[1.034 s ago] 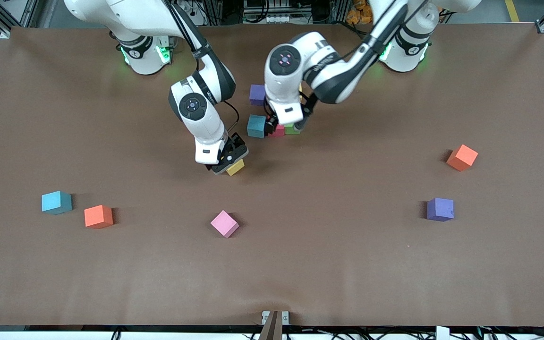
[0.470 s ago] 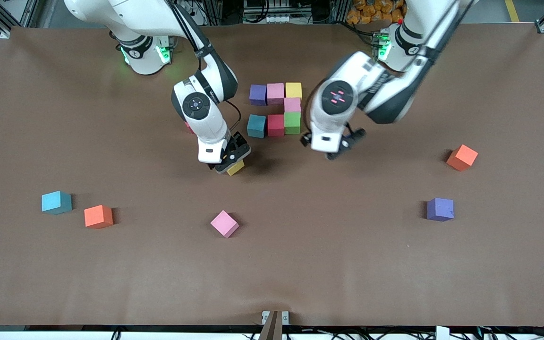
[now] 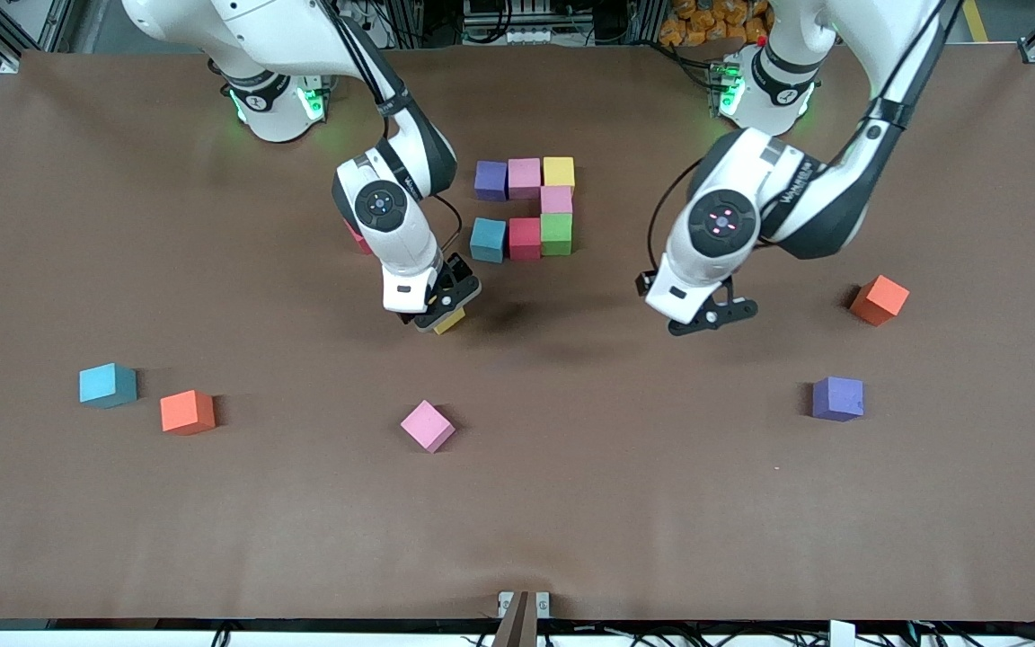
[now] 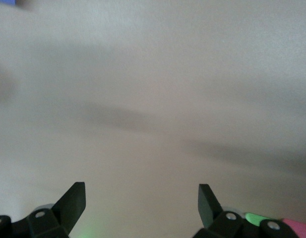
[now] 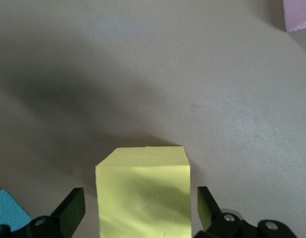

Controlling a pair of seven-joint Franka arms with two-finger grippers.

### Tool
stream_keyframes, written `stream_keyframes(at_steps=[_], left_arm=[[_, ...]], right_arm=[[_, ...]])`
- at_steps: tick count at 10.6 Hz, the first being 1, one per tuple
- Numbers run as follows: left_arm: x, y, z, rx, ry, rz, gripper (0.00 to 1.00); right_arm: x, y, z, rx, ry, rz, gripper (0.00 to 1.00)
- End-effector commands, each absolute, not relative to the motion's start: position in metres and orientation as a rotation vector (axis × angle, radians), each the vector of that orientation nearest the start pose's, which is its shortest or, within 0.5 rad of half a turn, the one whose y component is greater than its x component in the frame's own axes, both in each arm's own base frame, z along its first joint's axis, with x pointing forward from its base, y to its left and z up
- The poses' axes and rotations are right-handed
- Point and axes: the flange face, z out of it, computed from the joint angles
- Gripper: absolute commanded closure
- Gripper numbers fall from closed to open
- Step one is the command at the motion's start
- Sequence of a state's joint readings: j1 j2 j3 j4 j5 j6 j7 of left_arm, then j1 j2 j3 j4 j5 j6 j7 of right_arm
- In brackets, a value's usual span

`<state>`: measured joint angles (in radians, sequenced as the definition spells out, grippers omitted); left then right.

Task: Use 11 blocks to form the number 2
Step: 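Carry the yellow cube with the right gripper while the left gripper reaches purple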

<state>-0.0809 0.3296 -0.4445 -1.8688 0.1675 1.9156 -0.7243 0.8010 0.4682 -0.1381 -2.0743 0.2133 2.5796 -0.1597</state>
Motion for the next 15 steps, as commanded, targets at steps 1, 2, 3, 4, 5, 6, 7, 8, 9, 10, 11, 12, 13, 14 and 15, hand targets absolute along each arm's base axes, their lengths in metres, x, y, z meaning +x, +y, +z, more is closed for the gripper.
stream_keyframes(at_steps=[1,2,3,4,5,6,7,8,9,10,11,12,13,14,15], left_arm=[[0.542,-0.244,0.334,-2.955,0.052,0.233,0.00],[0.545,-0.239,0.333,-2.944,0.152,0.224,0.00],[0.555,-0.222,0.330,-2.939,0.180,0.233,0.00],[0.560,-0.212,0.329,-2.935,0.255,0.242,0.00],[0.566,-0.197,0.328,-2.930,0.319,0.247,0.00],[0.572,-0.184,0.326,-2.923,0.375,0.256,0.00],[0.574,-0.177,0.324,-2.919,0.434,0.265,0.00],[0.578,-0.168,0.318,-2.917,0.446,0.276,0.00],[0.582,-0.160,0.316,-2.920,0.447,0.266,0.00],[0.585,-0.154,0.310,-2.923,0.477,0.263,0.00],[0.590,-0.143,0.309,-2.935,0.486,0.250,0.00],[0.595,-0.131,0.306,-2.938,0.490,0.247,0.00],[0.601,-0.119,0.308,-2.952,0.471,0.243,0.00],[0.608,-0.109,0.310,-2.991,0.451,0.243,0.00],[0.616,-0.091,0.315,-3.019,0.400,0.231,0.00]], right_arm=[[0.475,0.363,0.203,-2.915,-1.001,-0.056,0.07],[0.476,0.362,0.201,-2.920,-0.988,-0.051,0.14],[0.477,0.363,0.201,-2.920,-0.974,-0.052,0.20],[0.477,0.363,0.198,-2.922,-0.972,-0.048,0.29],[0.479,0.364,0.197,-2.926,-0.960,-0.048,0.37],[0.479,0.365,0.196,-2.934,-0.938,-0.047,0.47],[0.479,0.365,0.198,-2.940,-0.913,-0.046,0.57],[0.480,0.364,0.202,-2.950,-0.870,-0.048,0.57],[0.480,0.366,0.208,-2.968,-0.785,-0.052,0.56],[0.478,0.370,0.216,-2.981,-0.699,-0.061,0.56],[0.478,0.371,0.226,-2.992,-0.604,-0.071,0.56],[0.476,0.376,0.232,-3.004,-0.493,-0.076,0.55],[0.470,0.385,0.233,-3.015,-0.381,-0.076,0.56],[0.463,0.393,0.234,-3.023,-0.271,-0.072,0.56],[0.457,0.401,0.235,-3.027,-0.178,-0.066,0.56]])
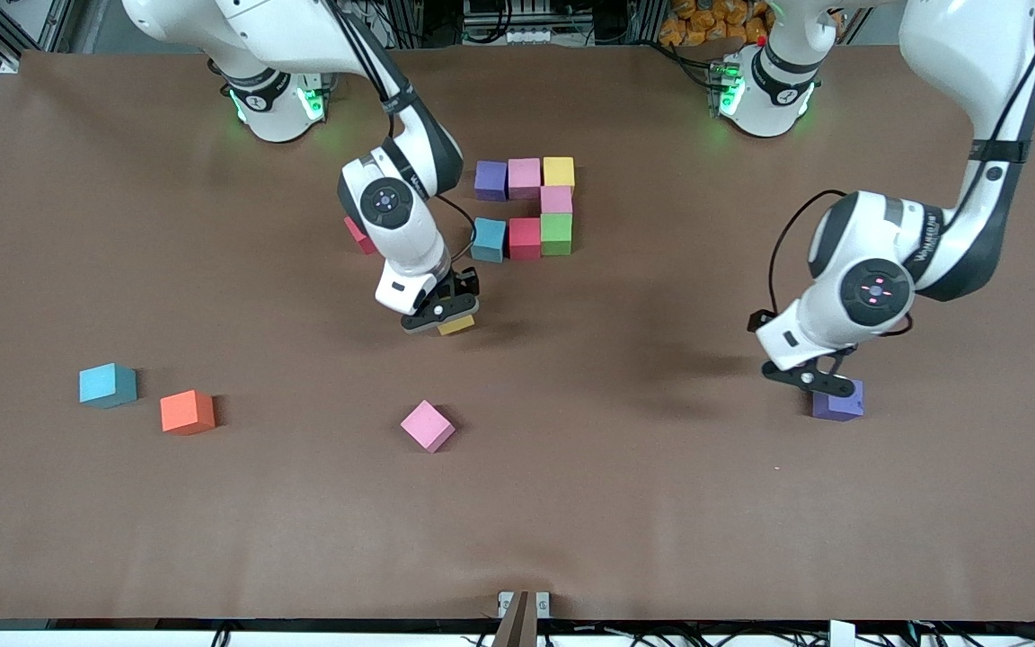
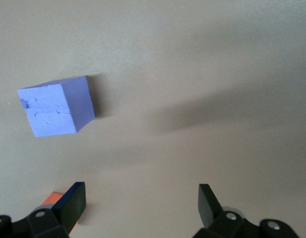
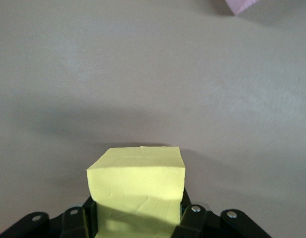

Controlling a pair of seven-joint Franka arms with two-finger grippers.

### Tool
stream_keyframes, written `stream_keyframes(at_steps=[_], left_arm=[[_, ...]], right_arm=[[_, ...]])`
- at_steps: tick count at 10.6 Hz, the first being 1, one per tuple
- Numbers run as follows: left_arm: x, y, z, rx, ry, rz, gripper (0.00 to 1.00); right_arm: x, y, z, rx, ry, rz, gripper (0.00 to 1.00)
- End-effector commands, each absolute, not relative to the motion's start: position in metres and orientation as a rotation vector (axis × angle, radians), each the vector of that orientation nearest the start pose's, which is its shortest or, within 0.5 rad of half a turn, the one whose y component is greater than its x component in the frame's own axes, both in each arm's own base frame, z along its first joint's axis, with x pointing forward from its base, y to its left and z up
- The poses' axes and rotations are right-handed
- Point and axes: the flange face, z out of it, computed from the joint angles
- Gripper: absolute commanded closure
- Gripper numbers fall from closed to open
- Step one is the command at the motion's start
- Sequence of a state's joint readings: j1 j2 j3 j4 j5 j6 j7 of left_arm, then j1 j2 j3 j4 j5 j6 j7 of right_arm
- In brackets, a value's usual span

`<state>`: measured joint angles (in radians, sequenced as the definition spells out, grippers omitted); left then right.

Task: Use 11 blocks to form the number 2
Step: 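Carry the yellow cube with the right gripper while the left gripper reaches purple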

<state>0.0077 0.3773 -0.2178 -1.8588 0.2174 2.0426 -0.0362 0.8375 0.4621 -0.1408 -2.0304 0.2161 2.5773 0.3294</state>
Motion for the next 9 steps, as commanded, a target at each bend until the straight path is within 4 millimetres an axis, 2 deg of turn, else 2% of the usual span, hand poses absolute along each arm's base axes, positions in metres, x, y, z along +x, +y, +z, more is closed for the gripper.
stream_keyframes(at_steps=[1,3,4,8,9], left_arm=[[0.622,-0.076,0.319,-3.059,0.324,0.226,0.00],[0.628,-0.049,0.318,-3.152,0.160,0.236,0.00],[0.633,-0.044,0.321,-3.152,0.160,0.219,0.00],[0.640,-0.026,0.314,-3.132,0.134,0.223,0.00],[0.641,-0.019,0.312,-3.116,0.187,0.225,0.00]], right_arm=[[0.449,0.409,0.235,-3.029,-0.078,-0.059,0.56],[0.436,0.420,0.231,-3.036,-0.042,-0.039,0.56],[0.431,0.424,0.228,-3.040,-0.058,-0.032,0.56],[0.417,0.437,0.224,-3.046,-0.079,-0.021,0.55],[0.413,0.440,0.222,-3.048,-0.067,-0.016,0.55]])
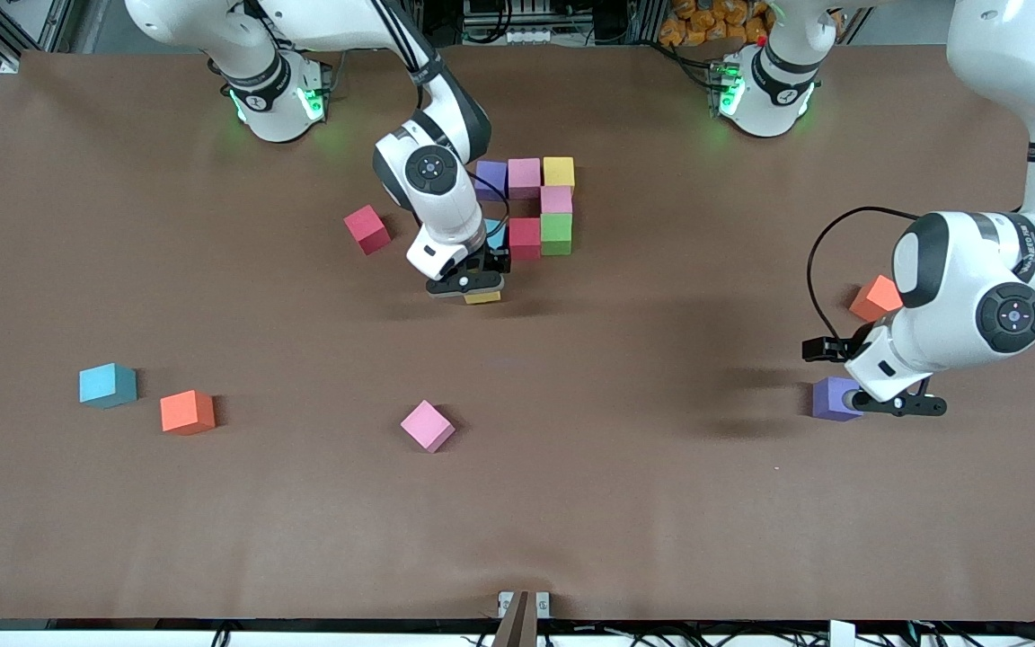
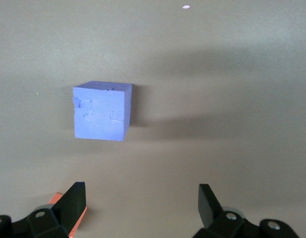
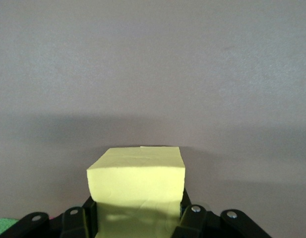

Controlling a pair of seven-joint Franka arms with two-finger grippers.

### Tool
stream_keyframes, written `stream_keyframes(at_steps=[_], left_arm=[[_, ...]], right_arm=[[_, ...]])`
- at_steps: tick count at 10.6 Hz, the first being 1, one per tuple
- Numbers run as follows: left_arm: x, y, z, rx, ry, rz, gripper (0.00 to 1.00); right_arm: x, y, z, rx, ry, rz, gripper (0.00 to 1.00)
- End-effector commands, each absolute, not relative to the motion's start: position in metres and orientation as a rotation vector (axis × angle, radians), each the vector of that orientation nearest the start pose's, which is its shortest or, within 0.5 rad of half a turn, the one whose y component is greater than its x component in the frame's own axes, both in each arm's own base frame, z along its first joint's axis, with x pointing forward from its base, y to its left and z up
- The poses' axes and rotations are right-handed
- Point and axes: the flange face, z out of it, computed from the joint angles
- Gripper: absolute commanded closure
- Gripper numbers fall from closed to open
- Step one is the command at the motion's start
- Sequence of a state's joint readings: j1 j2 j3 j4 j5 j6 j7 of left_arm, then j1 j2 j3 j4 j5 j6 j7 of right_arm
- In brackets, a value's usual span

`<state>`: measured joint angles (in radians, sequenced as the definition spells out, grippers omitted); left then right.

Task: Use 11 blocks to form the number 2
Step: 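Carry the yellow cube with the right gripper while the left gripper reaches purple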

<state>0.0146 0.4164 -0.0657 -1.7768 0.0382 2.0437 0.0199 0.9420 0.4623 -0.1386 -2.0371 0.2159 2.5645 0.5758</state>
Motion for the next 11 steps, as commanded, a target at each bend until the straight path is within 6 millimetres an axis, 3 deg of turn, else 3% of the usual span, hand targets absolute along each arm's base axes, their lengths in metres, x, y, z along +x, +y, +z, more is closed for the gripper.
stream_keyframes(at_steps=[1,11], left_arm=[[0.643,-0.018,0.311,-3.115,0.233,0.223,0.00],[0.655,0.002,0.297,-3.090,0.408,0.197,0.00]], right_arm=[[0.410,0.442,0.219,-3.052,-0.072,-0.012,0.55],[0.386,0.454,0.208,-3.071,-0.063,0.018,0.55]])
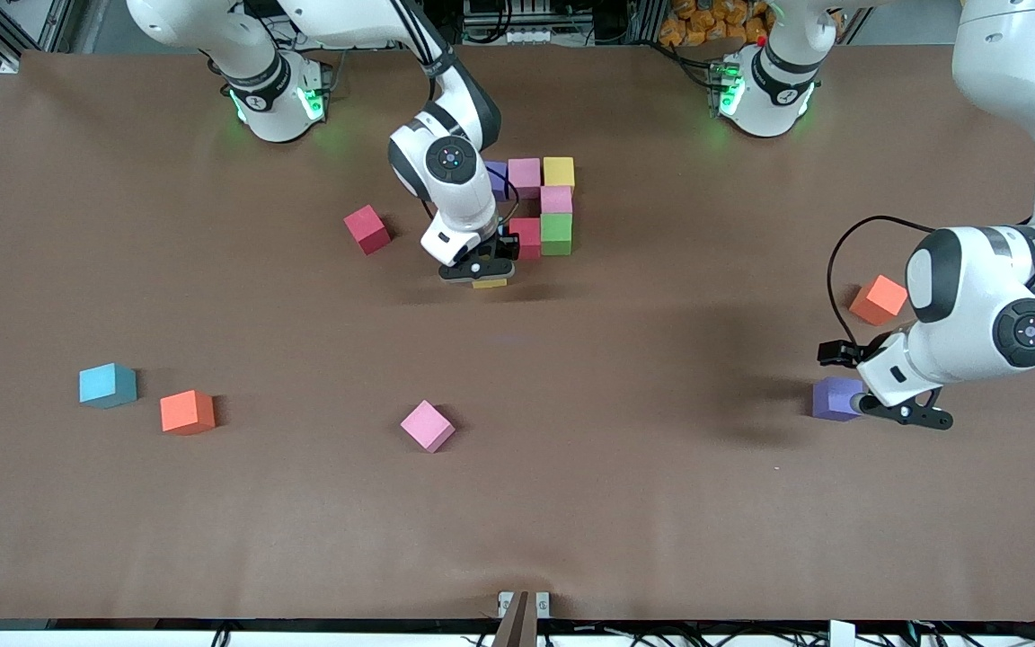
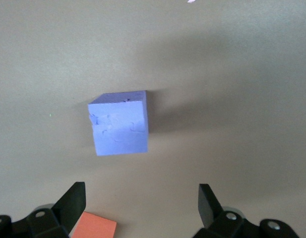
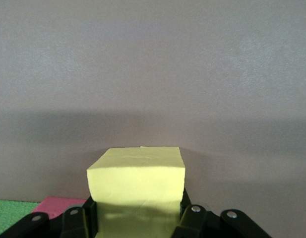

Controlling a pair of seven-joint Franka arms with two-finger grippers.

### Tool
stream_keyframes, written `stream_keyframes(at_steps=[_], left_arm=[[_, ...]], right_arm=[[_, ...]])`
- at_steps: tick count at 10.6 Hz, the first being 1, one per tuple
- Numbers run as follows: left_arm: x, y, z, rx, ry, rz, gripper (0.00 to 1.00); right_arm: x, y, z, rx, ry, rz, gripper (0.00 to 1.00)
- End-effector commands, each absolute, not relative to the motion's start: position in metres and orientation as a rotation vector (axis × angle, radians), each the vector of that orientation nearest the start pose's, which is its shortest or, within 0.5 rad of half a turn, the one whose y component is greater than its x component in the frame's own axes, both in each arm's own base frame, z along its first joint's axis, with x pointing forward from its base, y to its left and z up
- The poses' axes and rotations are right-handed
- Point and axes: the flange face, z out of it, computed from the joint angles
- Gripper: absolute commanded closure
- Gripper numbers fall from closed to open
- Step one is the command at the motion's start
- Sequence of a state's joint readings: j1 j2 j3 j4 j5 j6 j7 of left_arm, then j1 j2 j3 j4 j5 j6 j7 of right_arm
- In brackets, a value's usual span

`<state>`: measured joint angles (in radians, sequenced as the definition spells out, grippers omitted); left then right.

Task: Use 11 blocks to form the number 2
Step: 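Lower yellow below cyan with the right gripper while the left gripper grasps purple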

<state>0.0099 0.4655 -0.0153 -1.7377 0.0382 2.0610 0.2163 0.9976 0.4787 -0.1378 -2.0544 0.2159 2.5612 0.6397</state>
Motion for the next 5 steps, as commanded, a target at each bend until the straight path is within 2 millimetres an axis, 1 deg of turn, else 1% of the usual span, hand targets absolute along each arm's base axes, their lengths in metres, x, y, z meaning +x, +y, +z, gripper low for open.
stream_keyframes(at_steps=[1,3,4,5], left_arm=[[0.657,0.004,0.290,-3.088,0.402,0.185,0.00],[0.661,0.013,0.279,-3.082,0.380,0.163,0.00],[0.665,0.015,0.275,-3.078,0.375,0.147,0.00],[0.667,0.018,0.269,-3.075,0.372,0.147,0.00]], right_arm=[[0.387,0.455,0.209,-3.070,-0.049,0.017,0.55],[0.386,0.455,0.207,-3.072,-0.051,0.018,0.55],[0.386,0.455,0.207,-3.073,-0.051,0.019,0.51],[0.386,0.455,0.206,-3.074,-0.056,0.018,0.45]])
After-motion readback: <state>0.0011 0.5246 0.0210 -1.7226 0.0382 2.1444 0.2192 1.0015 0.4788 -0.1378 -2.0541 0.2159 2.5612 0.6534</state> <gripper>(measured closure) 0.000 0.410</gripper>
